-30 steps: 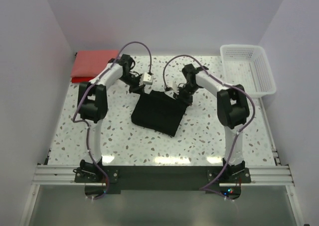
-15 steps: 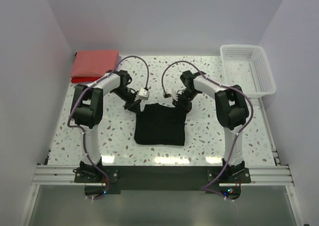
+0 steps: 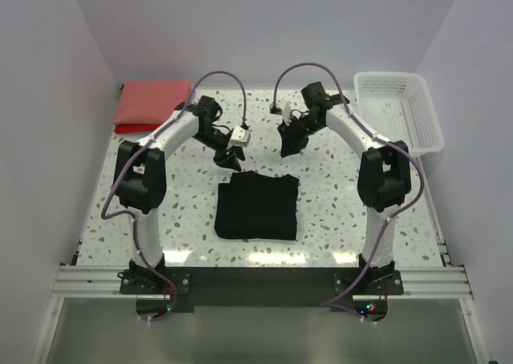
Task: Fold and stack the t-shirts
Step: Fold the tshirt
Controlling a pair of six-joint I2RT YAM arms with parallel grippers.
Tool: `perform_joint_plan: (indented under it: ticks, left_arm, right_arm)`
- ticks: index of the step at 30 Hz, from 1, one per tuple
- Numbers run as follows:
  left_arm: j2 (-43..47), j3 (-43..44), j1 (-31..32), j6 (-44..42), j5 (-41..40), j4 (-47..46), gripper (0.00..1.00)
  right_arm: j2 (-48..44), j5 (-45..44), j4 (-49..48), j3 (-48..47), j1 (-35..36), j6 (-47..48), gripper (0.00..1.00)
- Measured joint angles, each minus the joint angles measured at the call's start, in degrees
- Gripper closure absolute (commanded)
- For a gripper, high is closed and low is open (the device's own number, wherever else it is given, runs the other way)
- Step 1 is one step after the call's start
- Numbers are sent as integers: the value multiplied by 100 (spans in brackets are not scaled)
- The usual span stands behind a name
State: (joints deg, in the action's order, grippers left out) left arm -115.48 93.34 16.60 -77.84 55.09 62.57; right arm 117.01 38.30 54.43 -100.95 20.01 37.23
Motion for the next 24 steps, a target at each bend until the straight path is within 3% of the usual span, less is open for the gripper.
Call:
perform_joint_plan:
  ticks: [7,11,24]
  left_arm:
    - [-24,-420,837,1303,-131,-1381,52]
    - [-111,-476,1014,1611,-284,-1740,51]
    - [-490,-861,1137,1738,-651,-1971,52]
  right_arm:
    - [282,369,-767,83,-50,-1541,77]
    - [551,479,-1073,153,-31,-2059,77]
    - [643,483,-1425,490,-26,-2426,78]
